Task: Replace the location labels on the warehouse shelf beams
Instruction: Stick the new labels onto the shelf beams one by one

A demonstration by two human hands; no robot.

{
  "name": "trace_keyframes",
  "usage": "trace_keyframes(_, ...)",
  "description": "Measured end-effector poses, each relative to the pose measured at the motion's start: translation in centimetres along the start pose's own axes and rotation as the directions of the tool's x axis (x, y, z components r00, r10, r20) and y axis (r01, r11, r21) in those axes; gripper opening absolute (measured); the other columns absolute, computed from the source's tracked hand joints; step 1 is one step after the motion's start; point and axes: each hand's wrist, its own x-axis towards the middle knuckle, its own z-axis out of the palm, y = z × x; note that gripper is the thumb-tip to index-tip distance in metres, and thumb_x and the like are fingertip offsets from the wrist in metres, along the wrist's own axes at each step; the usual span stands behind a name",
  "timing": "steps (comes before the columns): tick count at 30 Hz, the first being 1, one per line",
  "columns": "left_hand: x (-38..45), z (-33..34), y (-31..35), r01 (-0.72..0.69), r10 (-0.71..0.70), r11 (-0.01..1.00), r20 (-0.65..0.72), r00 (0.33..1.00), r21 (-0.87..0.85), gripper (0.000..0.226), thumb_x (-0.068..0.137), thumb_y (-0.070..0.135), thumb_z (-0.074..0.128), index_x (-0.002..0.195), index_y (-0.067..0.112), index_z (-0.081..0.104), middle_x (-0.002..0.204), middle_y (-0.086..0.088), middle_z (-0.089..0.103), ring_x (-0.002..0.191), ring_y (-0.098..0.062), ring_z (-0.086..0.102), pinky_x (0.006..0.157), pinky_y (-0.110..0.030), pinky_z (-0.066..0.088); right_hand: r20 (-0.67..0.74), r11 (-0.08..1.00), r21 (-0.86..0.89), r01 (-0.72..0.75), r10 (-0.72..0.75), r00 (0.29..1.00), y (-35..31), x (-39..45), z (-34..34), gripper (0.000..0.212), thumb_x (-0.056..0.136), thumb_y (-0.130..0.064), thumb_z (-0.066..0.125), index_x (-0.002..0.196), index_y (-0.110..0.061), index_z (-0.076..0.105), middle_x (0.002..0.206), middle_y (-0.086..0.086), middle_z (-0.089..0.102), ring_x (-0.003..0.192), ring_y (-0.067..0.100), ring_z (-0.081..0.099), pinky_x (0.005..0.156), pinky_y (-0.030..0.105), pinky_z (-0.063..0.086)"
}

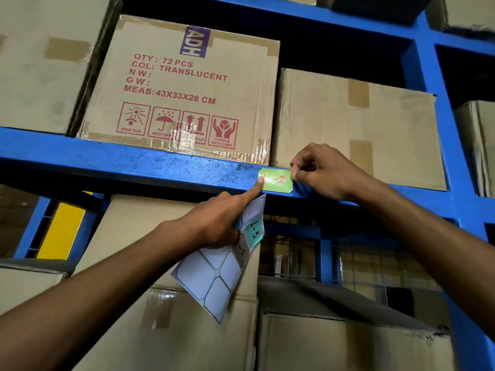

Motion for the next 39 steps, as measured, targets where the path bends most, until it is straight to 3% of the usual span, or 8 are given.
trace_keyframes(4, -0.1, -0.1, -0.1, 0.012, -0.013, 1.000, 0.006, 1.000, 0.007, 0.108, 0.082, 0.012, 0.066, 0.142, 0.042, -0.018, 0.121, -0.018, 0.056, 0.115, -0.033, 0.053, 0.074, -0.044, 0.053, -0.029, 1.000, -0.022, -0.021, 0.020, 0.999, 0.0, -0.1, 0.3, 0.012, 0.082, -0.011, 0.059, 0.077, -0.009, 0.069, 0.090, 0.007, 0.066, 0.084, 0.017, 0.062, 0.067, 0.026, 0.045)
trace_keyframes(10, -0.3, 0.1, -0.1, 0.006, -0.007, 1.000, 0.007, 1.000, 0.028, 0.109, 0.082, 0.011, 0.066, 0.140, 0.043, -0.021, 0.125, -0.019, 0.055, 0.115, -0.035, 0.055, 0.079, -0.048, 0.054, -0.092, 0.997, -0.067, -0.031, 0.024, 0.995, 0.3, -0.4, 0.8, 0.011, 0.081, -0.016, 0.062, 0.083, -0.010, 0.071, 0.099, 0.008, 0.066, 0.091, 0.017, 0.060, 0.075, 0.038, 0.054)
trace_keyframes(16, -0.1, 0.3, -0.4, -0.003, 0.004, 0.999, -0.013, 1.000, 0.052, 0.109, 0.082, 0.011, 0.065, 0.140, 0.044, -0.021, 0.118, -0.021, 0.057, 0.106, -0.037, 0.058, 0.067, -0.041, 0.050, -0.131, 0.994, -0.106, -0.031, 0.017, 0.991, 0.1, -0.5, 1.1, 0.010, 0.079, -0.018, 0.065, 0.082, -0.012, 0.072, 0.102, 0.007, 0.065, 0.096, 0.019, 0.058, 0.074, 0.044, 0.054)
trace_keyframes(21, -0.1, 0.2, -0.4, -0.006, 0.006, 0.998, -0.005, 1.000, 0.054, 0.106, 0.083, 0.012, 0.063, 0.141, 0.043, -0.020, 0.120, -0.018, 0.060, 0.108, -0.035, 0.057, 0.073, -0.044, 0.053, -0.138, 0.990, -0.131, -0.052, 0.034, 0.990, -0.2, -0.5, 1.2, 0.009, 0.078, -0.019, 0.066, 0.079, -0.012, 0.071, 0.099, 0.007, 0.068, 0.094, 0.019, 0.060, 0.072, 0.046, 0.055)
trace_keyframes(28, 0.1, -0.5, -0.4, 0.011, -0.010, 0.999, -0.009, 1.000, 0.035, 0.098, 0.084, 0.012, 0.059, 0.144, 0.042, -0.012, 0.120, -0.016, 0.057, 0.110, -0.035, 0.054, 0.064, -0.036, 0.041, -0.156, 0.965, -0.216, -0.146, 0.113, 0.981, -1.2, -0.2, 1.3, 0.011, 0.072, -0.024, 0.071, 0.073, -0.012, 0.071, 0.092, 0.008, 0.071, 0.086, 0.023, 0.062, 0.062, 0.037, 0.050)
trace_keyframes(33, 0.5, -1.8, -0.1, 0.005, -0.005, 1.000, 0.044, 0.999, 0.011, 0.104, 0.079, 0.004, 0.061, 0.144, 0.042, -0.009, 0.115, -0.021, 0.055, 0.108, -0.039, 0.053, 0.084, -0.049, 0.049, -0.199, 0.935, -0.271, -0.228, 0.178, 0.964, -1.6, -0.1, 0.9, 0.020, 0.068, -0.026, 0.073, 0.074, -0.007, 0.067, 0.089, 0.012, 0.069, 0.083, 0.030, 0.061, 0.060, 0.034, 0.043)
trace_keyframes(35, 0.9, -2.2, 0.0, 0.014, -0.013, 1.000, 0.071, 0.997, -0.009, 0.110, 0.076, 0.002, 0.067, 0.144, 0.041, -0.010, 0.117, -0.022, 0.053, 0.108, -0.039, 0.054, 0.087, -0.048, 0.049, -0.215, 0.940, -0.285, -0.190, 0.131, 0.968, -1.4, -0.5, 0.9, 0.020, 0.071, -0.024, 0.070, 0.085, -0.010, 0.066, 0.099, 0.010, 0.066, 0.093, 0.029, 0.058, 0.067, 0.034, 0.043)
trace_keyframes(39, 1.5, -2.4, 0.0, 0.020, -0.016, 0.999, 0.096, 0.995, -0.042, 0.118, 0.071, 0.000, 0.073, 0.144, 0.039, -0.012, 0.117, -0.024, 0.054, 0.106, -0.039, 0.056, 0.089, -0.048, 0.048, -0.102, 0.910, -0.401, 0.102, -0.155, 0.983, -0.8, -2.0, 2.2, 0.046, 0.081, -0.010, 0.054, 0.126, -0.021, 0.051, 0.129, 0.008, 0.048, 0.117, 0.025, 0.041, 0.091, 0.035, 0.035)
